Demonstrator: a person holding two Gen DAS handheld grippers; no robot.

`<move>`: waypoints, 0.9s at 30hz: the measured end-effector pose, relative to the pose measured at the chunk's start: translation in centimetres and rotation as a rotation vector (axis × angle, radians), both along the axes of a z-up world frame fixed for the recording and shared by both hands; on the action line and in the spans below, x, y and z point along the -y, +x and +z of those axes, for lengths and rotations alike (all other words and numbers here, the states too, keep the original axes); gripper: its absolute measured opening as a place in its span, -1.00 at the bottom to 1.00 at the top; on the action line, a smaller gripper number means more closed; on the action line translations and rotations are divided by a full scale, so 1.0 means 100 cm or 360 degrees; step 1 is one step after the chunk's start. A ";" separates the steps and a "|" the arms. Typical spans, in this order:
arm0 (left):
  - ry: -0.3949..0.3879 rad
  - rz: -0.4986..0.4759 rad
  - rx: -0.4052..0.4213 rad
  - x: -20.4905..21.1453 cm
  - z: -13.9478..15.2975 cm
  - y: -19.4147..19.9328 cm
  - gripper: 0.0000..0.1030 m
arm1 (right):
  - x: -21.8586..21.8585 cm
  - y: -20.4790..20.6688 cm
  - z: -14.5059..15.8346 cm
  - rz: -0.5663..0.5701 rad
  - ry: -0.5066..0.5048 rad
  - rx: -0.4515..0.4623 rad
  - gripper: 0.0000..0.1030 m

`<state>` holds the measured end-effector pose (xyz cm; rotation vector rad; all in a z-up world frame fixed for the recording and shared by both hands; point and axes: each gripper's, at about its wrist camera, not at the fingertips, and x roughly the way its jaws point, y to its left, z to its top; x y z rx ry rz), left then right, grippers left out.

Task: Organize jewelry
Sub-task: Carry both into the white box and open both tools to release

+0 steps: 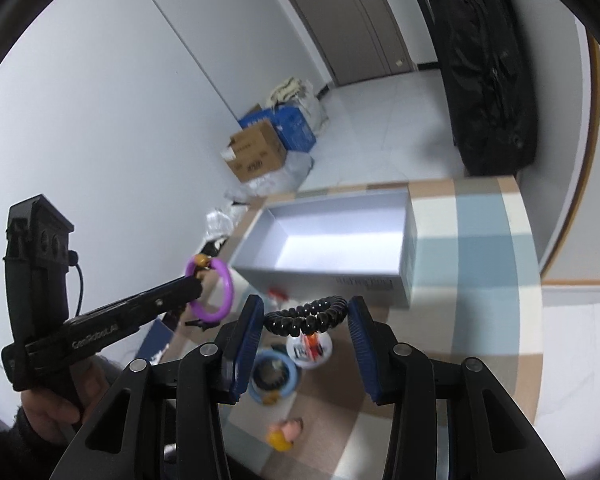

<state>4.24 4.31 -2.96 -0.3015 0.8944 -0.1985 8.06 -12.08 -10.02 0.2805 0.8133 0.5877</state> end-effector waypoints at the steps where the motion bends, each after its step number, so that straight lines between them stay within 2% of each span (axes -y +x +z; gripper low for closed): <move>1: -0.0007 0.0007 -0.0005 0.000 0.000 0.006 -0.93 | 0.000 0.003 0.001 -0.0005 0.0012 0.0004 -0.18; 8: -0.0008 0.0023 -0.0021 0.002 -0.003 0.035 -0.93 | 0.002 0.034 0.003 -0.0050 0.0083 -0.0007 -0.18; 18: -0.0066 0.0022 -0.0142 -0.003 -0.023 0.061 -0.93 | -0.010 0.082 -0.011 -0.0060 0.0095 -0.0103 -0.18; 21: -0.0109 0.0018 -0.0177 -0.006 -0.028 0.068 -0.93 | -0.013 0.094 -0.021 -0.0069 0.0080 -0.0171 -0.18; 24: -0.0213 -0.0017 -0.0206 -0.006 -0.032 0.075 -0.93 | -0.014 0.104 -0.033 -0.0074 0.0107 -0.0246 -0.16; 27: -0.0240 -0.0054 -0.0216 -0.005 -0.031 0.079 -0.74 | -0.014 0.110 -0.037 -0.0076 0.0129 -0.0274 -0.11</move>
